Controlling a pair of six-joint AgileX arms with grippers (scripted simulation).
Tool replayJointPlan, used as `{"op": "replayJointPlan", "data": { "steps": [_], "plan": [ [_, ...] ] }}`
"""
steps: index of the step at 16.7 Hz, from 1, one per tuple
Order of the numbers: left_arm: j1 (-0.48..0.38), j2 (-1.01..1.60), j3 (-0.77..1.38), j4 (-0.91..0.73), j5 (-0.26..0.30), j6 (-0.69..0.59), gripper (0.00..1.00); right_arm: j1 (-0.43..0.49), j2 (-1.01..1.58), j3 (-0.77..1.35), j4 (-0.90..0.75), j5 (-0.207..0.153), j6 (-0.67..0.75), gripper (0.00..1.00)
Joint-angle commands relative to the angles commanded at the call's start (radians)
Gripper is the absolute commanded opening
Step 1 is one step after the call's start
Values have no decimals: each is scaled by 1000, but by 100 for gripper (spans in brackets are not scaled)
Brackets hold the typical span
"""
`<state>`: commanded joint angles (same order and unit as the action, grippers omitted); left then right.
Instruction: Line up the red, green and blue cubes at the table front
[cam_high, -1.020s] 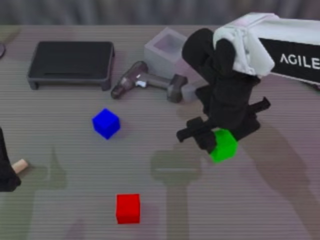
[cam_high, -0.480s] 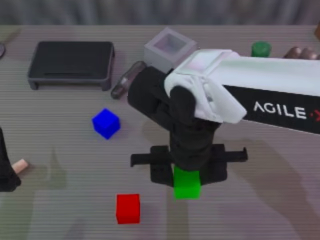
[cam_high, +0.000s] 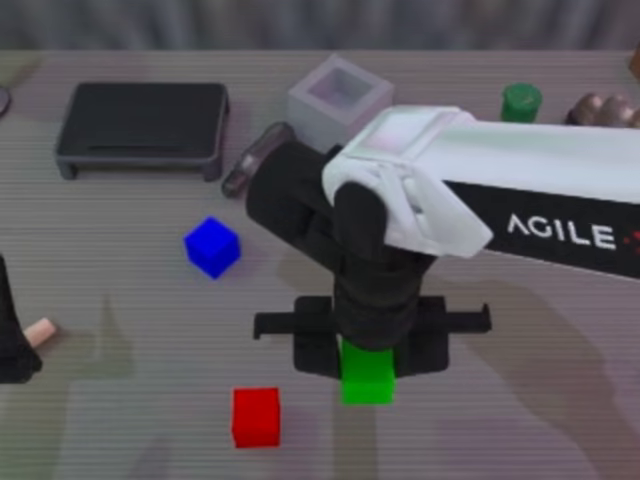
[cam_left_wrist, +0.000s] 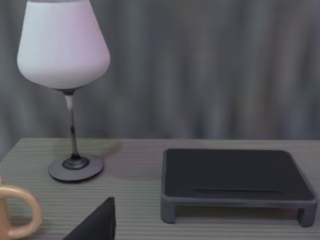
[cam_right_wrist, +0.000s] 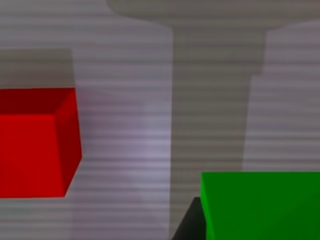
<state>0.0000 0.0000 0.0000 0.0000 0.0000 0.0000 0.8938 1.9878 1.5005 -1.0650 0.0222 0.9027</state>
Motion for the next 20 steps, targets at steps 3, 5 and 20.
{"op": "replayJointPlan", "data": {
  "steps": [3, 5, 20],
  "plan": [
    [0, 0, 0, 0, 0, 0, 100, 4, 22, -43, 65, -4, -1, 0],
    [0, 0, 0, 0, 0, 0, 100, 6, 48, -87, 135, -3, 1, 0],
    [0, 0, 0, 0, 0, 0, 100, 9, 90, -156, 246, 3, 6, 53]
  ]
}}
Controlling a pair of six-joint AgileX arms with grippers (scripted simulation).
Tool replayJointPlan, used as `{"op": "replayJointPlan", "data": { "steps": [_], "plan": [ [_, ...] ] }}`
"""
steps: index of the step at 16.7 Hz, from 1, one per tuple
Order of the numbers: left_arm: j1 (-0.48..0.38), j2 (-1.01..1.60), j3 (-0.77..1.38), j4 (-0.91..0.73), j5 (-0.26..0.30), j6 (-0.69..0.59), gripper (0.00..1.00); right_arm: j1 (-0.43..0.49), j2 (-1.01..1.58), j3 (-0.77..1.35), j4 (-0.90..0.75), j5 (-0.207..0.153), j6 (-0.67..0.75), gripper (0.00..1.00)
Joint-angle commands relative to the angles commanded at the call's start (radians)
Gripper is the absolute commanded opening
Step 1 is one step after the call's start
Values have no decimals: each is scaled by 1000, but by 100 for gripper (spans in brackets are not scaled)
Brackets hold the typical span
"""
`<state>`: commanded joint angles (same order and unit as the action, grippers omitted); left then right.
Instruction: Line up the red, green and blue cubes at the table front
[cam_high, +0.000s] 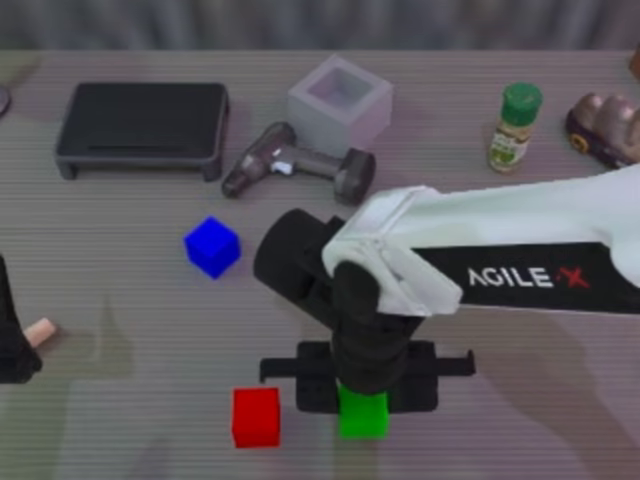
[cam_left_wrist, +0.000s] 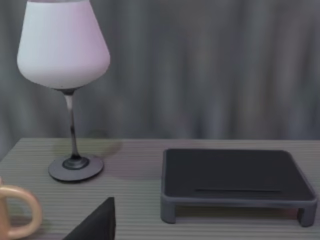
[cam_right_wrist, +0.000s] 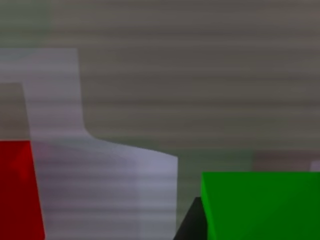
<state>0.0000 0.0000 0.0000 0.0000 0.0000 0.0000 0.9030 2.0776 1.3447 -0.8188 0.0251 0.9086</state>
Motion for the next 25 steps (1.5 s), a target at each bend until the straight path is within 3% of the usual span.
{"op": "replayJointPlan", "data": {
  "steps": [6, 7, 16, 25],
  "plan": [
    [0, 0, 0, 0, 0, 0, 100, 0, 0, 0, 0, 0, 0, 98],
    [0, 0, 0, 0, 0, 0, 100, 0, 0, 0, 0, 0, 0, 100],
    [0, 0, 0, 0, 0, 0, 100, -1, -2, 3, -4, -1, 0, 100],
    [0, 0, 0, 0, 0, 0, 100, 11, -102, 147, -248, -1, 1, 100]
  ]
}}
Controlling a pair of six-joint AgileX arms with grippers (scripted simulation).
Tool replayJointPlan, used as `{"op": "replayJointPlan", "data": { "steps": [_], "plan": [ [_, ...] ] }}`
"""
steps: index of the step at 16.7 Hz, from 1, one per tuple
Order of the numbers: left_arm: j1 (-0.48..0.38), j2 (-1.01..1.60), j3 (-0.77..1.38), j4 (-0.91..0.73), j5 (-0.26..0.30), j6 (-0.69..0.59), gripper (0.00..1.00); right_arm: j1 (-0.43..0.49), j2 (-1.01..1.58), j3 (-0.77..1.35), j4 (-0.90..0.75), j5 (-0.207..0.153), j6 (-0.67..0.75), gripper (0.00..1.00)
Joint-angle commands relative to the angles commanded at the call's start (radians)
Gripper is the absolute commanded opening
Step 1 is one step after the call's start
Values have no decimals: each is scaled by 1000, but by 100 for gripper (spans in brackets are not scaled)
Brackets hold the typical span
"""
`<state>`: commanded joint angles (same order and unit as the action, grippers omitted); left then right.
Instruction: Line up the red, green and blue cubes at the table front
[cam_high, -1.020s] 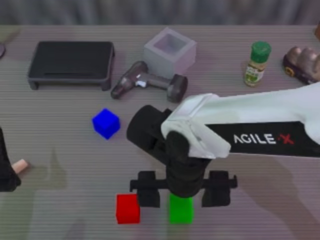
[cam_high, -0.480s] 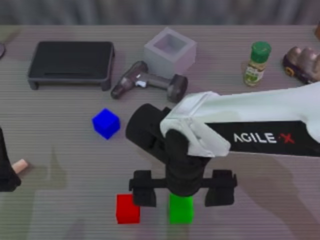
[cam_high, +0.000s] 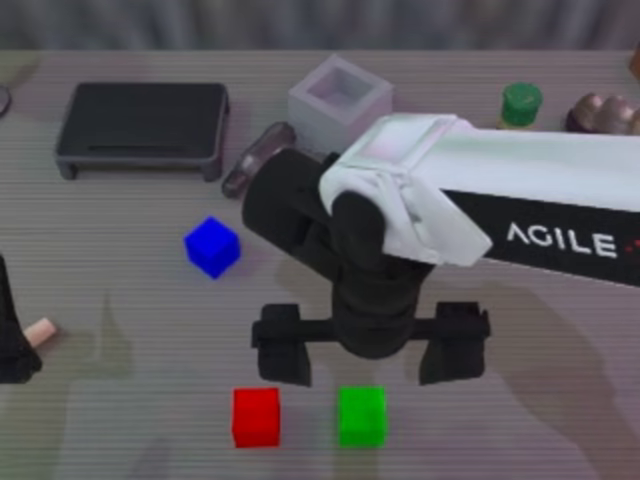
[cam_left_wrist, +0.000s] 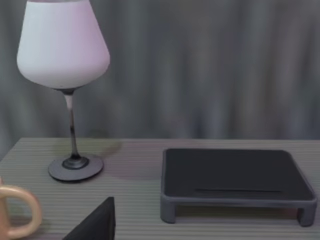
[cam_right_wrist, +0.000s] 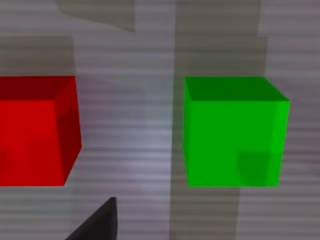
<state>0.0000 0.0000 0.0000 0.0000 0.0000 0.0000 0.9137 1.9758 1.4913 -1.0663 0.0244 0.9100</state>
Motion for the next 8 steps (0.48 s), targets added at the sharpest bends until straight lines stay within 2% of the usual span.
{"op": "replayJointPlan", "data": {
  "steps": [5, 8],
  "plan": [
    [-2, 10, 10, -7, 0, 2, 100, -10, -6, -9, 8, 1, -4, 100],
    [-20, 103, 102, -66, -1, 19, 100, -53, -93, -77, 53, 14, -48, 100]
  ]
}}
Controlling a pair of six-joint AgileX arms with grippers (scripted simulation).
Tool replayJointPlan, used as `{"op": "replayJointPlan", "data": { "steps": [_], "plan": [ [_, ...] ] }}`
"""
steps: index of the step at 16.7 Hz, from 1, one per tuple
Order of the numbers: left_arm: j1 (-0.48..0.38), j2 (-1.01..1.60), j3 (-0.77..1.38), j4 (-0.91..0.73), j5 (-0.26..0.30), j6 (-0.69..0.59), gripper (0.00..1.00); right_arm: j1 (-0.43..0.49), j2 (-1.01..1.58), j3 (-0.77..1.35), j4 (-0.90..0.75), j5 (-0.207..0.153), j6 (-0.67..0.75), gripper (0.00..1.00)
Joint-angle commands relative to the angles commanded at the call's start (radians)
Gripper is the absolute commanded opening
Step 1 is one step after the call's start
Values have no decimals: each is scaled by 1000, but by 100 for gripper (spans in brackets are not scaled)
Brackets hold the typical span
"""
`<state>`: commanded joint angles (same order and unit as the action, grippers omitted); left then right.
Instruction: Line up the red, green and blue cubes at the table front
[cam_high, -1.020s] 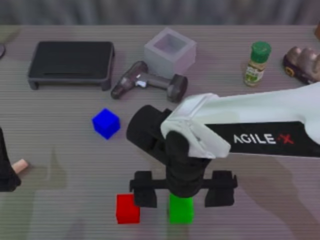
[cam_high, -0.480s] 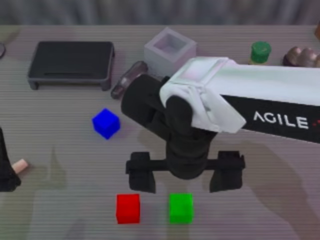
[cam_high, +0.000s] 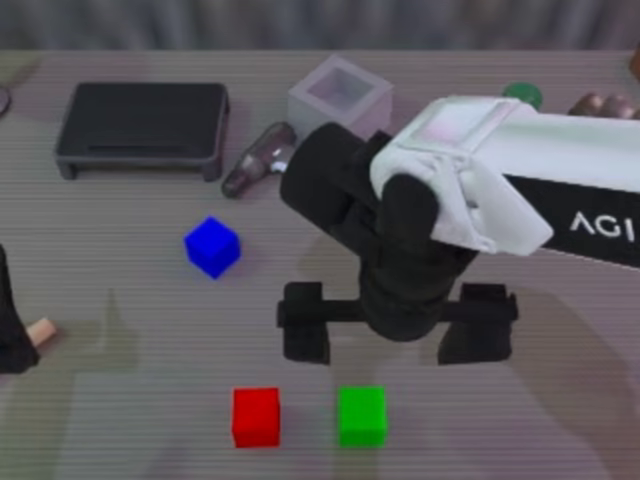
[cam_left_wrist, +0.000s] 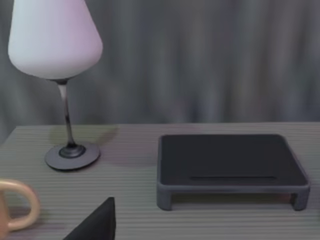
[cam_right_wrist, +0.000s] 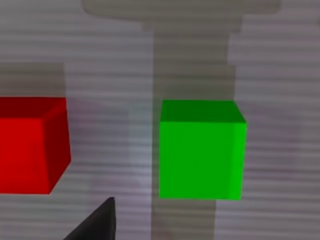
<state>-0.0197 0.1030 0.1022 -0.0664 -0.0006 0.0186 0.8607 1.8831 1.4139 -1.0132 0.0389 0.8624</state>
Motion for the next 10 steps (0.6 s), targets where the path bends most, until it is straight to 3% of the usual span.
{"op": "replayJointPlan", "data": {
  "steps": [4, 10],
  "plan": [
    [-49, 271, 252, -156, 2, 46, 100, -107, -223, -185, 113, 22, -115, 100],
    [-148, 930, 765, -484, 4, 143, 100, -340, -725, -598, 364, 39, -365, 100]
  ]
}}
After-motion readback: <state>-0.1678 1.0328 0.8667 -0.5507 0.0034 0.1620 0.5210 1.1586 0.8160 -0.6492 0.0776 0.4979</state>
